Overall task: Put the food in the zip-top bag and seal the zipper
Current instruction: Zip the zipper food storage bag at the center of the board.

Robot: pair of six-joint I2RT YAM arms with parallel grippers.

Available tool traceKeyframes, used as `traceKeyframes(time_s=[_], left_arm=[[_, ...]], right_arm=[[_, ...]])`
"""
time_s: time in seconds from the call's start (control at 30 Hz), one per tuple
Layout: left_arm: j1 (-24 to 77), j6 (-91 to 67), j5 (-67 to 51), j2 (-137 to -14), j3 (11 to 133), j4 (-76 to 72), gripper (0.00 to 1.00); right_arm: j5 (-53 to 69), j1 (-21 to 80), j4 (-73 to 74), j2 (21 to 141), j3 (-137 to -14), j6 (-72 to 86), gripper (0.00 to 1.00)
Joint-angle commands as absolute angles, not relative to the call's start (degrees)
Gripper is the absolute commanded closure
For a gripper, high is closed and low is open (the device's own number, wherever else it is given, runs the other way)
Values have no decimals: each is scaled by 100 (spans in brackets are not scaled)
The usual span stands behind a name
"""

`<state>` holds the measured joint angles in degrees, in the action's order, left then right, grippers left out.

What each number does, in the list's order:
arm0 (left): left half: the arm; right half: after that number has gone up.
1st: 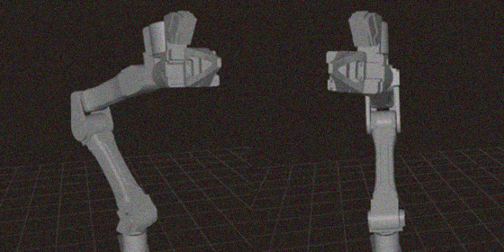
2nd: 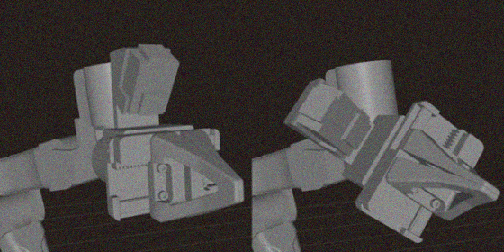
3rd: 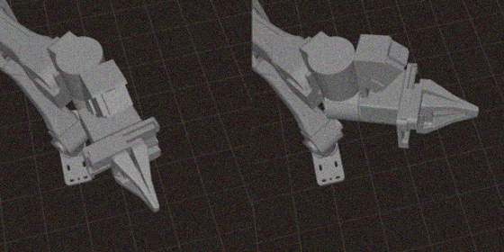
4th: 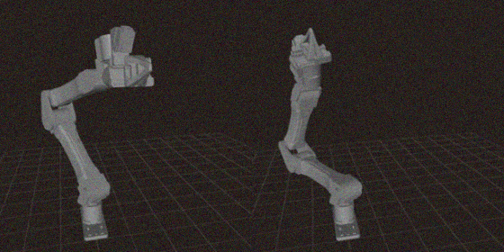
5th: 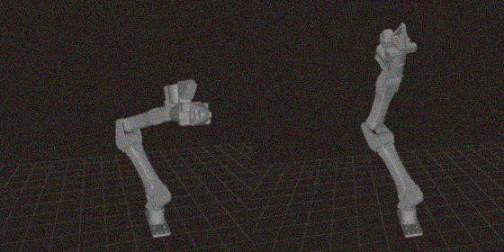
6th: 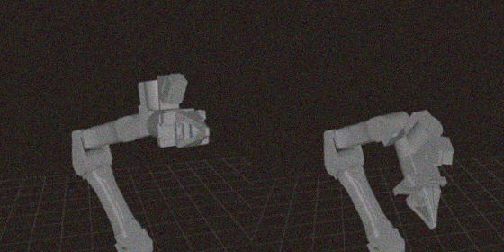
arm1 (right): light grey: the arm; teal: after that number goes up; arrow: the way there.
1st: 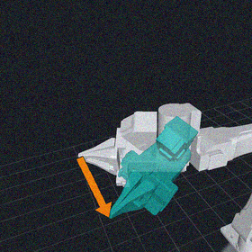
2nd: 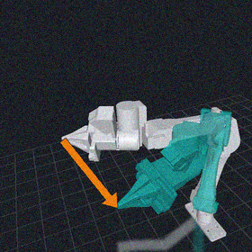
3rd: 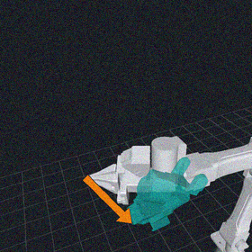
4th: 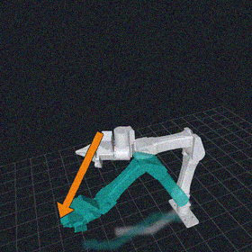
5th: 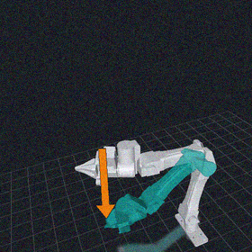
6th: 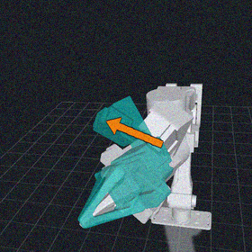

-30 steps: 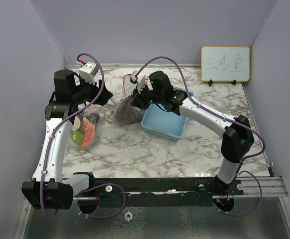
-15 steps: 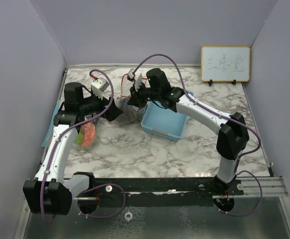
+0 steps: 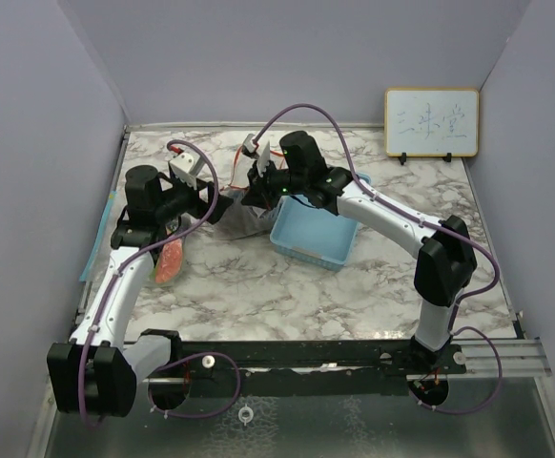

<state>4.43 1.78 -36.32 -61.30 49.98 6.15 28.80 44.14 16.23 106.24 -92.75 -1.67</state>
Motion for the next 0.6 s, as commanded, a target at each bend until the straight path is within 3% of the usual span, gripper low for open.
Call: traceKeyframes(time_s=[0.0,0.13,0.43,0.5,0.57], left_arm=[[486,123,-3444,-6146,4784,-436,16],[514,-16,-3580,-6214,4573,-972,21],[556,-156,-3888,-6404,4412,-1502,53],[577,-211,-3955,-6447,4406,-1584,68],[593,-203,-4027,-6469,4404,-1637,94]], right_arm=[[3235,4421,1339,10594,-9416,-111,98],[3269,4421,1350,10584,-9412,-132,98],[3273,4412,1362,10541,-9398,-177,98],[3262,4412,1356,10530,-9380,-174,98],[3239,4406,1347,10530,-9378,-163,98]])
